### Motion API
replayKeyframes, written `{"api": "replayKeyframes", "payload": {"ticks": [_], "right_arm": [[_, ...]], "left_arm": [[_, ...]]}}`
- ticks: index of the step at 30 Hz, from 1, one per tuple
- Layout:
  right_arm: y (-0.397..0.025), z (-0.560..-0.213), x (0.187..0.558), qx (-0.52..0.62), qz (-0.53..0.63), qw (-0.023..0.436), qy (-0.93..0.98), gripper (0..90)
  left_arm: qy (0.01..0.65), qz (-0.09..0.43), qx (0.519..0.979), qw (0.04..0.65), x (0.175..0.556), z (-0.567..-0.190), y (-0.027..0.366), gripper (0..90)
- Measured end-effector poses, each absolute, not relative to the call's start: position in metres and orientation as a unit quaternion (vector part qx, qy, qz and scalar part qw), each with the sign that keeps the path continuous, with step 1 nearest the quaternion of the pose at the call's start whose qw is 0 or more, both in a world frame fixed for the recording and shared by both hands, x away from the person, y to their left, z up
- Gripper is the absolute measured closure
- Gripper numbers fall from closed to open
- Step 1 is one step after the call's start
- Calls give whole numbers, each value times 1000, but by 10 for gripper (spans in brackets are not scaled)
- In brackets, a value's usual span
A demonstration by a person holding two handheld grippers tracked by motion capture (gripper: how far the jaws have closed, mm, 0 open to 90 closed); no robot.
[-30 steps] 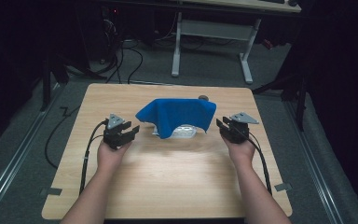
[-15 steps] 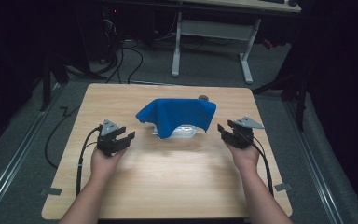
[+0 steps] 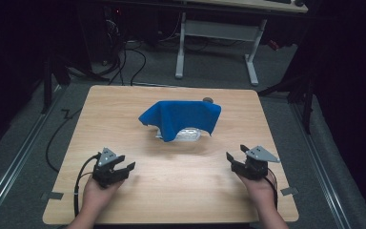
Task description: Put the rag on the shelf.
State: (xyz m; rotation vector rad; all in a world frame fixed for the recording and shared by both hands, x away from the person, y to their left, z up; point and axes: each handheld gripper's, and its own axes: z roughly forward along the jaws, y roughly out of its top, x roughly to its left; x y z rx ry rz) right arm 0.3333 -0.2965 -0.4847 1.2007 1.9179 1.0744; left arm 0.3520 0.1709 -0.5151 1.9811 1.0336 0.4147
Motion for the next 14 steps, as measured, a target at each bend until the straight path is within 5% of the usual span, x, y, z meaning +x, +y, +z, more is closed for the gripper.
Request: {"api": "replayKeyframes", "payload": {"ticks": [8, 14], "right_arm": [[-284, -512, 287, 452, 381, 267, 761, 335], [-277, -510, 284, 440, 377, 276, 767, 335]], "left_arm": [[378, 141, 805, 435, 308, -522, 139, 464], [358, 140, 825, 414, 309, -528, 127, 465]]}}
